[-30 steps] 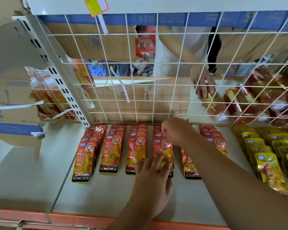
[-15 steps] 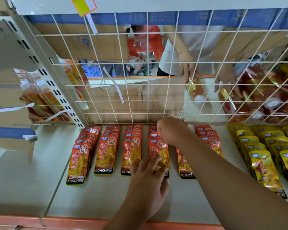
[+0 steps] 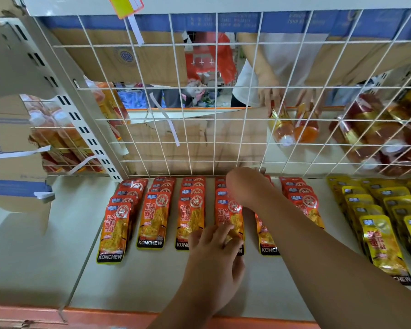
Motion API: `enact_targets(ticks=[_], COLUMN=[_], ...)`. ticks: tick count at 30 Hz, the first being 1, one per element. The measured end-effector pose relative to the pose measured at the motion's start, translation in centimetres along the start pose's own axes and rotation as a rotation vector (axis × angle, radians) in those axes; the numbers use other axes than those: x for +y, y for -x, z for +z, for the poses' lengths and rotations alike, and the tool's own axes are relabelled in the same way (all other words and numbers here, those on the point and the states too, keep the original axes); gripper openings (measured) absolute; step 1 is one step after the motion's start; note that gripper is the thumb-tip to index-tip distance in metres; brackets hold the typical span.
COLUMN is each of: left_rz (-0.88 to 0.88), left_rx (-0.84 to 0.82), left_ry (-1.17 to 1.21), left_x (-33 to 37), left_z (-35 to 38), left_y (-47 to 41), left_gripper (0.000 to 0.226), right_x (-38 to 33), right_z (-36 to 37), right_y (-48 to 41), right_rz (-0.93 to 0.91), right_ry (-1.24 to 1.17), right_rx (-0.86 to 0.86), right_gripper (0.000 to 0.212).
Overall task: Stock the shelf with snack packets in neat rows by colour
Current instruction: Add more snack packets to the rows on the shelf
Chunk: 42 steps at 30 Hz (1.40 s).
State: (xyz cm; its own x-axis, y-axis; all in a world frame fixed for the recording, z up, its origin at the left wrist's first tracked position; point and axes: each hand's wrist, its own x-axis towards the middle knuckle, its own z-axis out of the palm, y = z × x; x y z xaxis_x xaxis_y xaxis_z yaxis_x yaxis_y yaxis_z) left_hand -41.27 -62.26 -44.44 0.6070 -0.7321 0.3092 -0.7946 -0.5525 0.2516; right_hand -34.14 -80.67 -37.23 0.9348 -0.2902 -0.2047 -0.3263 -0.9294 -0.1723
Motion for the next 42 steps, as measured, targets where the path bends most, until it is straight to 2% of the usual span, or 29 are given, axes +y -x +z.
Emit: enact_targets(ticks=[7, 13, 19, 27, 30, 33, 37, 42], left_rz=[0.002, 0.006, 0.044, 0.048, 0.006, -0.055, -0.114, -0.192], left_rx=[-0.007, 0.0, 0.021, 0.091, 0.15, 0.265, 0.49, 0.675], left_ry=[0.008, 0.014, 0.046, 0.04, 0.02, -0.019, -0.16, -0.337], left_x=[0.1, 0.2, 0.4, 0.5, 1.0, 1.6, 1.9, 1.2], left_z=[-0.2, -0.4, -0.8, -3.1, -4.7, -8.0, -15.3, -26.8], left_y=[0.1, 0.0, 0.2, 1.4, 0.9, -0.2, -1.2, 0.3], left_gripper=[0.028, 0.031, 0.031, 0.037, 0.038, 0.036, 0.032, 0.034], right_x=[-0.2, 0.7, 2.1, 3.3, 3.2, 2.3, -0.9, -8.0], right_z=[-0.1, -0.1, -0.2, -1.8, -3.4, -6.1, -10.9, -17.5], right_y=[0.0, 1.0, 2.1, 4.3, 5.0, 5.6, 6.3, 9.1], right_rz=[0.02, -0.035, -0.074, -0.144, -0.209, -0.278, -0.46, -0.692], right_ry=[0.019, -0.082, -0.131, -0.17, -0.152, -0.154, -0.21, -0.318], right_rx=[-0.029, 0.119, 0.29, 0.396, 0.415, 0.452, 0.518, 0.631], right_gripper=[0.025, 0.01, 0.013, 0.008, 0.007, 0.015, 0.015, 0.022])
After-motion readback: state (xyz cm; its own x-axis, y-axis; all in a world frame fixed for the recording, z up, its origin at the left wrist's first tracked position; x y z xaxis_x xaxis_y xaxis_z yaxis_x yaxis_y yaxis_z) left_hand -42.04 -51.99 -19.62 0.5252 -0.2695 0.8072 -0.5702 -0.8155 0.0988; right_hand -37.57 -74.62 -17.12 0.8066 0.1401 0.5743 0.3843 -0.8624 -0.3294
